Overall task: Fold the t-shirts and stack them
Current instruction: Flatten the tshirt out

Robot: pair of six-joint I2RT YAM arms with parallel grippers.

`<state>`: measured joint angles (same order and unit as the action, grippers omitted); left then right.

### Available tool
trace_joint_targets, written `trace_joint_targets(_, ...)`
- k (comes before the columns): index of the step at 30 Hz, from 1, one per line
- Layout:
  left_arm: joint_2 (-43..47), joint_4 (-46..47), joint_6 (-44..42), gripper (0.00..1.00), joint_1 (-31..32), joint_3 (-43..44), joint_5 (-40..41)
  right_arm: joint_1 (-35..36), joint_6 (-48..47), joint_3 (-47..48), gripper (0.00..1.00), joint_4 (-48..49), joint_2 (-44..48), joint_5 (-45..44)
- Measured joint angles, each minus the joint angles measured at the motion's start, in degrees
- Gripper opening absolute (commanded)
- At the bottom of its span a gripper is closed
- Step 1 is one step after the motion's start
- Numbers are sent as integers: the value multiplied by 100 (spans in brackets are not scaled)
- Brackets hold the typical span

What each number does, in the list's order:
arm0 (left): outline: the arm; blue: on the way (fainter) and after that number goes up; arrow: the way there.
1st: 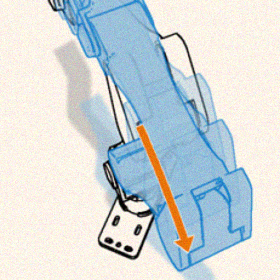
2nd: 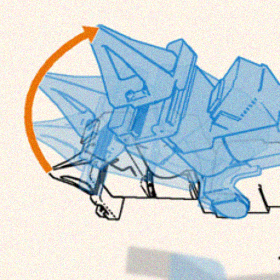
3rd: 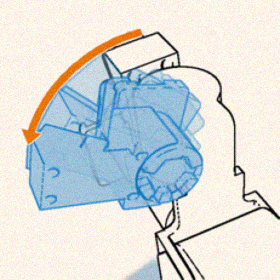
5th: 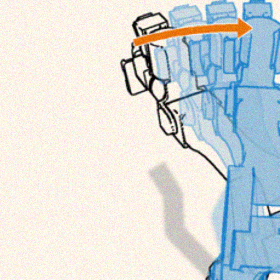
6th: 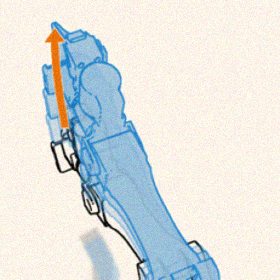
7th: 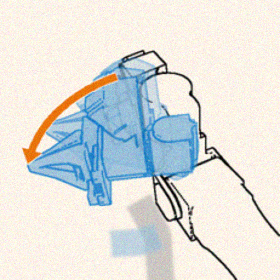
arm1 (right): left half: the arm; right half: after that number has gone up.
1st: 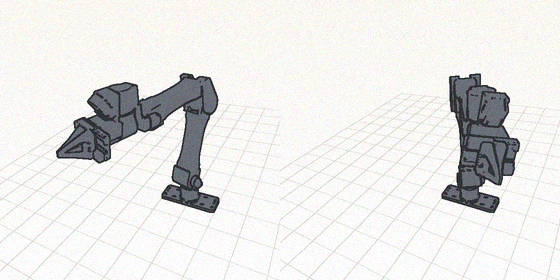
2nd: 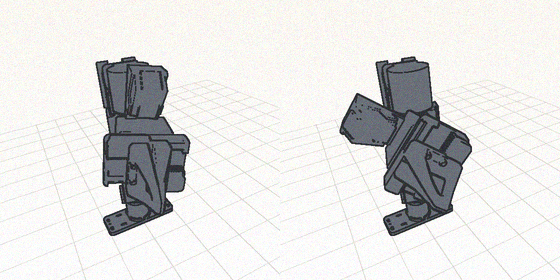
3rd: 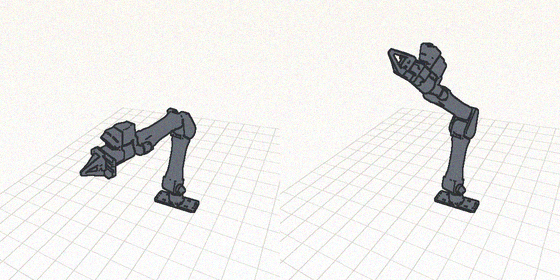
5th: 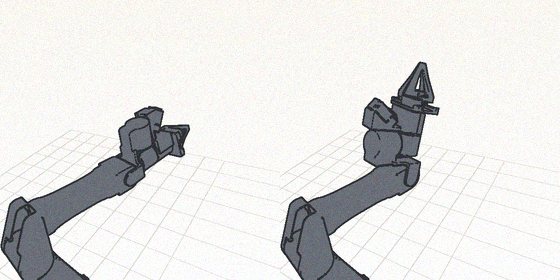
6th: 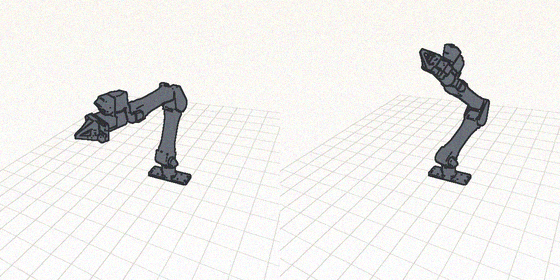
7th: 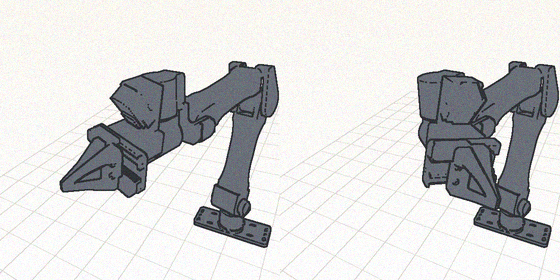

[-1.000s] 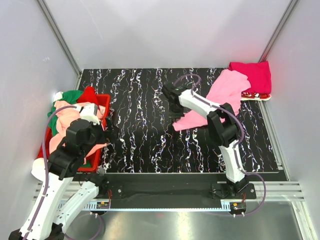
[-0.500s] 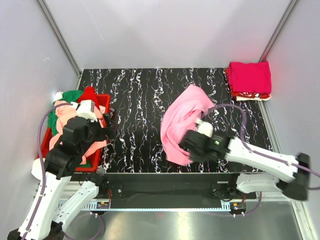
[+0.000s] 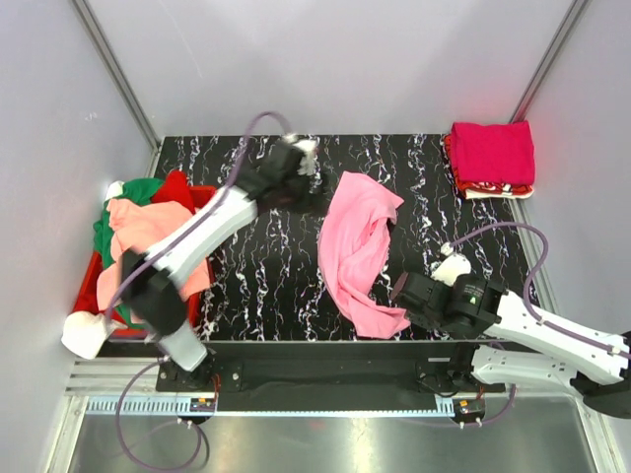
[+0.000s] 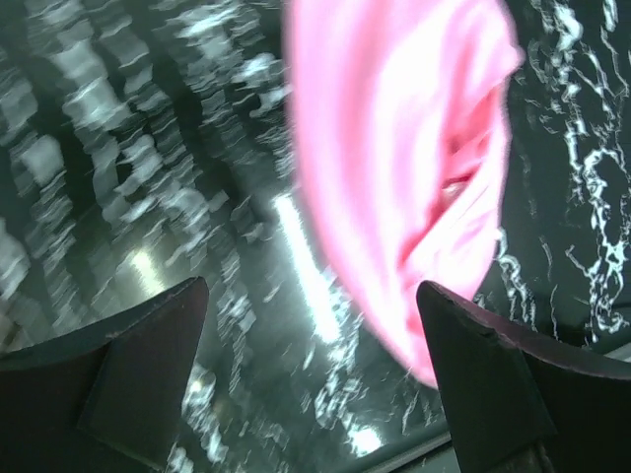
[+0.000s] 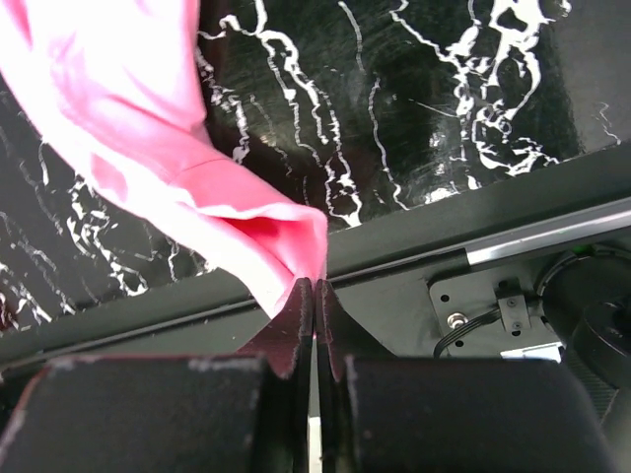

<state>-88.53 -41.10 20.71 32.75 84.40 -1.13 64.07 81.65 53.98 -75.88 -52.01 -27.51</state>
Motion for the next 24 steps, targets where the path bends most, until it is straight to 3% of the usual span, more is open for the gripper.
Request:
trace_joint_targets(8, -4011, -417, -540, 90, 997, 4354, 76, 0, 177, -280, 0, -48, 584, -157)
trace_joint_targets(13, -4826, -435, -678, 89, 1084, 4693, 70, 0, 122, -284, 0, -61, 654, -157)
trace_joint_targets(17, -5084, -378, -693, 82, 1071, 4579, -20, 0, 81, -282, 0, -55, 518, -157)
trace_joint_targets(20, -5191, -229, -680, 58, 1088, 4553, -4, 0, 74, -282, 0, -50, 555, -153)
trace_joint_targets(21, -5200, -170, -667, 41, 1102, 4542, 7, 0, 74, -282, 0, -50, 588, -153)
trace_joint_targets(23, -5202, -72, -625, 29, 1134, 4533, 35, 0, 74, -282, 0, -50, 667, -151)
trace_joint_targets(24, -5200, 2, -616, 17, 1150, 4533, 66, 0, 76, -282, 0, -50, 691, -149)
